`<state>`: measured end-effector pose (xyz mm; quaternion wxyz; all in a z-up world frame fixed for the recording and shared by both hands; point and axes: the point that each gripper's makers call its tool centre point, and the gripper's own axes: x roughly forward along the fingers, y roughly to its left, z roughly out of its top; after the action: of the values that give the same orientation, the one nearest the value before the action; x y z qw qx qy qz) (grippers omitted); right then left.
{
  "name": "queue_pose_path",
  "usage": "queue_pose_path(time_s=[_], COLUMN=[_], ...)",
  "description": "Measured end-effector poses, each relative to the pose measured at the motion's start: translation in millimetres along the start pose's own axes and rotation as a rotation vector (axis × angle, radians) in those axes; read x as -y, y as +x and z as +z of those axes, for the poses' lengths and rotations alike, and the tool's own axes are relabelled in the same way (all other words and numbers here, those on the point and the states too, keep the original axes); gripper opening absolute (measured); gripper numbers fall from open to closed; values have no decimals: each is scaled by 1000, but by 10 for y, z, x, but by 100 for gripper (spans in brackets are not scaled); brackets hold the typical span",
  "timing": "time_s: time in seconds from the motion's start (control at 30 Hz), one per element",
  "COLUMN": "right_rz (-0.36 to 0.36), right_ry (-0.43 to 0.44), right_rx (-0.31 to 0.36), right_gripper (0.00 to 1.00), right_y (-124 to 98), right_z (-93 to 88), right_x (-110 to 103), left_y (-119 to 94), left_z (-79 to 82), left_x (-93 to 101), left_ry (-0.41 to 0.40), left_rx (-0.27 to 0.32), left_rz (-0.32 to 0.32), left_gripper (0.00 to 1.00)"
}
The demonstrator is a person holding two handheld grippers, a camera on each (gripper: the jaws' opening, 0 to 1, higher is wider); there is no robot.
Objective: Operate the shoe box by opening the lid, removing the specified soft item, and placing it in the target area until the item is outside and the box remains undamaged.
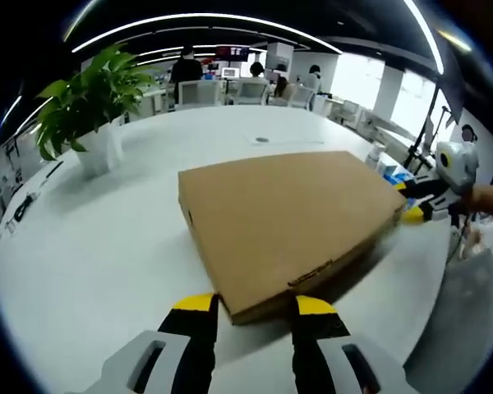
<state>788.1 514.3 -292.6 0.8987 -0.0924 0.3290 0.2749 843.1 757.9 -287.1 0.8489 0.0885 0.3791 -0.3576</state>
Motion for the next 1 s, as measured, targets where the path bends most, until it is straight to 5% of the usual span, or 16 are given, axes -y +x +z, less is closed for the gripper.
queue_pose_path(time_s=[0.33, 1.0], right_rz=[-9, -20], right_ry=[8, 19], right_rx=[1, -2], right_gripper=[33, 33], right_y=[37, 11], right_z=[50, 24], right_x=[77, 82], left_y=[109, 86], left_z=[120, 90], left_x=[-125, -42], left_ry=[13, 11], left_rx=[-11, 1], left_rz=[-9, -5], left_gripper=[35, 36])
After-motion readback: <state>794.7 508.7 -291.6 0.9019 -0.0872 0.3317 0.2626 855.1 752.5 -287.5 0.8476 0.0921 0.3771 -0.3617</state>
